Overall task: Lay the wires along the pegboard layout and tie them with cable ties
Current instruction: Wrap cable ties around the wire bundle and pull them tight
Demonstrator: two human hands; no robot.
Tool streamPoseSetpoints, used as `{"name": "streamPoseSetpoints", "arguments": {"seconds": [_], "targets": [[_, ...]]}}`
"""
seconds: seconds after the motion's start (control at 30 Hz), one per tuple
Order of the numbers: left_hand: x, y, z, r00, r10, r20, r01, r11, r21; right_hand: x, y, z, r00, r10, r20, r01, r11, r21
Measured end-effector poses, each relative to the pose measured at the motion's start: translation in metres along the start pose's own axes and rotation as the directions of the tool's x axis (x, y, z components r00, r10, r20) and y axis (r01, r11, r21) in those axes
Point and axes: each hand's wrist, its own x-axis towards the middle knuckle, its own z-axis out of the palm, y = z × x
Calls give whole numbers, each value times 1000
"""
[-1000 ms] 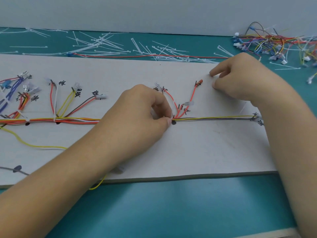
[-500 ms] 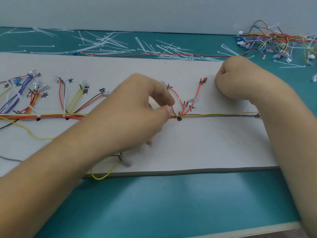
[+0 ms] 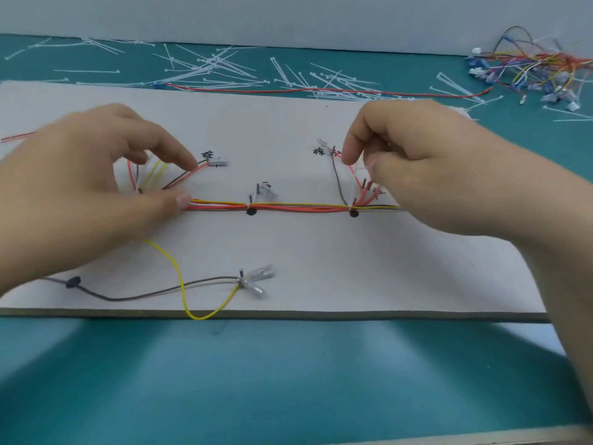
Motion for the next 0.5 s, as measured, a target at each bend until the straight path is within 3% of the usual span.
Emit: {"name": "streamPoseSetpoints", "arguments": {"seconds": [0.17,0.33,0.5], "targets": [[6,46,11,991,88,102,-74,988,-133,-2,-3,1,999,-8,41,16,979,-201],[11,61,16,982,167,84,-155,978,-141,-5,-10,8,995,-59,86,78,967,-242],[12,65,21,987,147,67,-130,969,-208,-4,-12,13,999,-10,34,19,965,-262]]}}
